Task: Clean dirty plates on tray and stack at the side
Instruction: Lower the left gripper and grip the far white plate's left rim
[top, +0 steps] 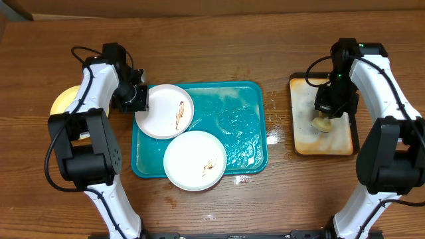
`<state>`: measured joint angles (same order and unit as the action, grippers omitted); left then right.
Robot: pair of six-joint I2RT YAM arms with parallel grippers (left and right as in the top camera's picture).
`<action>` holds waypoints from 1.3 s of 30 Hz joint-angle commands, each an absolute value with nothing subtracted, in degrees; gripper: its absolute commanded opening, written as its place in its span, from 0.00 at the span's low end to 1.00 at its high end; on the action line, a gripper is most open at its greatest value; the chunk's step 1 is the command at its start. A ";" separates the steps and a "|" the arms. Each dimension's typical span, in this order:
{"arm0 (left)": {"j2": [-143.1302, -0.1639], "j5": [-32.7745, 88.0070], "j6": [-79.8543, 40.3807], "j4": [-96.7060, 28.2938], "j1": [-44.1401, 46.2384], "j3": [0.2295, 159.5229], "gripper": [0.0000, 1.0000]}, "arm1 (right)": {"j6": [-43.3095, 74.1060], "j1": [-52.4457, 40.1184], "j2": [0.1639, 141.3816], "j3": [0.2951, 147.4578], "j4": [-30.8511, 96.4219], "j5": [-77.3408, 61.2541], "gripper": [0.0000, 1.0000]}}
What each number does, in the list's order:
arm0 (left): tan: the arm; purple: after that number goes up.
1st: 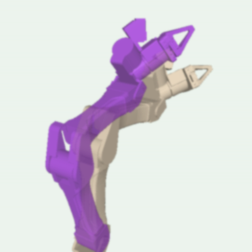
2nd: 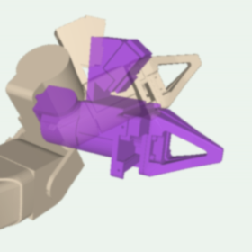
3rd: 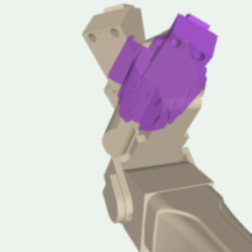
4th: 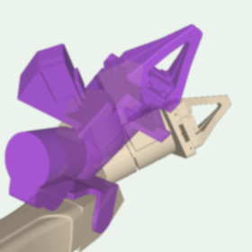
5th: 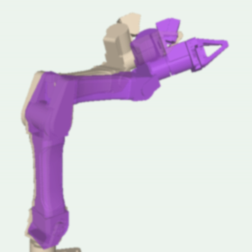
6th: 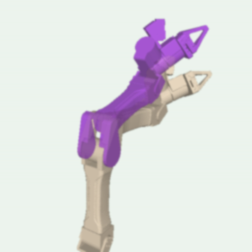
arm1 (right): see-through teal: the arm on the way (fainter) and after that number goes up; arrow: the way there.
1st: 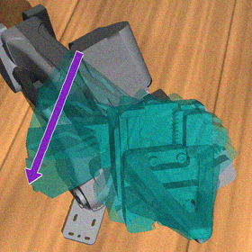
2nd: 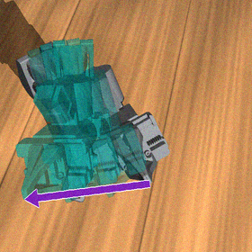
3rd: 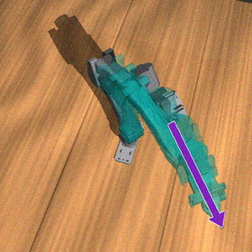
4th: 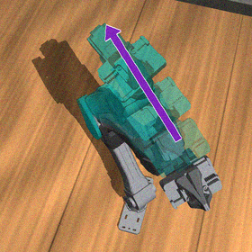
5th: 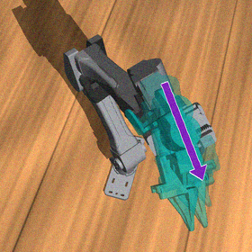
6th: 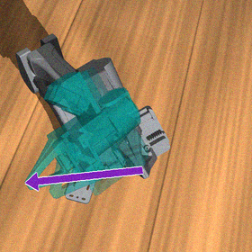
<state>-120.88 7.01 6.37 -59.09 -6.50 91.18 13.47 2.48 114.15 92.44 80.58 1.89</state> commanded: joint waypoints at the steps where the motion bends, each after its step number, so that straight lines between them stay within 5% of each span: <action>1: -117.03 5.93 7.79 -59.75 -6.83 93.73 0.40 | 13.23 2.37 112.40 92.07 80.29 1.80 0.04; 39: -121.54 7.70 8.88 -59.16 -6.20 93.84 0.41 | 12.99 2.37 112.40 92.09 80.12 2.02 0.04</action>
